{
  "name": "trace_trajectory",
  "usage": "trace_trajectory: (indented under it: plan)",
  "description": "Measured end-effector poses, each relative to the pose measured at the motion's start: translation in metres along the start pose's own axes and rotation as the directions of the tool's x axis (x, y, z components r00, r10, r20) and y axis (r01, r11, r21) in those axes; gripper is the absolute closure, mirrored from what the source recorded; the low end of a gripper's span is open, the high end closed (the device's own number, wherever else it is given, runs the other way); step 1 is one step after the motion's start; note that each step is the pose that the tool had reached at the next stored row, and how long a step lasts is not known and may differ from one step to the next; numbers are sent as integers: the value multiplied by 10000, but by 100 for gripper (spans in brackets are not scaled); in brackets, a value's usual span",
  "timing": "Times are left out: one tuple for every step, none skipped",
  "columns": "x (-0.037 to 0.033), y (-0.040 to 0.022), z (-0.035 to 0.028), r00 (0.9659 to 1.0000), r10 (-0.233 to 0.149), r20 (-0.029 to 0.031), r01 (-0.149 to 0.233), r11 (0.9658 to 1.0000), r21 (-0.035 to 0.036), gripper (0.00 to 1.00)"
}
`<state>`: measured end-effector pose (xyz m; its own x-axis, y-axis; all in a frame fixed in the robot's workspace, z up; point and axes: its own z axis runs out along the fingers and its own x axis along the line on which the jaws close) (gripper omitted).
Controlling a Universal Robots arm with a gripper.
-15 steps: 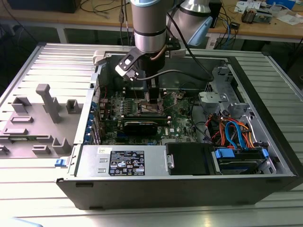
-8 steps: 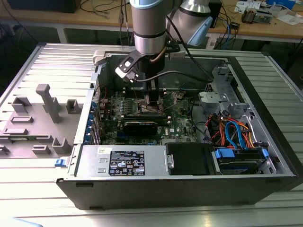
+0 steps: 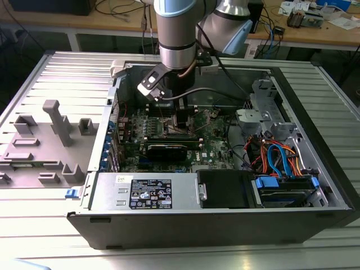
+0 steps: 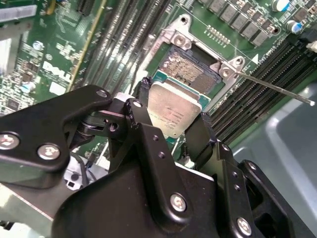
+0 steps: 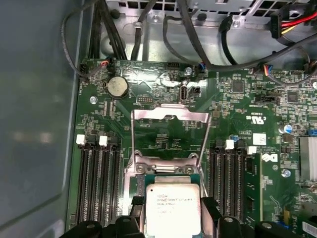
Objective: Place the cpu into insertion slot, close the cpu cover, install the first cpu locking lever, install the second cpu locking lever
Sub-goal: 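Place the cpu into insertion slot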
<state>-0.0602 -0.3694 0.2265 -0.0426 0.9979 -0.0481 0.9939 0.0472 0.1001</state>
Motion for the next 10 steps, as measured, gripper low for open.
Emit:
trace_trajectory:
  plan:
    - [21,-2,9,10000,0,7,0,10000,-1,46]
    - [29,-5,17,10000,0,21,0,10000,-1,46]
    - [31,-9,26,10000,-3,51,3,10000,1,46]
    - [32,-15,34,9999,-10,105,9,10000,5,46]
    - [33,-23,44,9999,-16,167,16,10000,8,46]
    - [35,-24,44,9998,-19,183,19,10000,8,46]
    - [35,-24,45,9998,-19,183,19,10000,8,46]
    - [37,-33,50,9998,-15,182,15,10000,4,46]
    - [38,-38,58,9998,-16,181,16,10000,-1,46]
    - [39,-44,67,9998,-17,182,17,10000,-6,46]
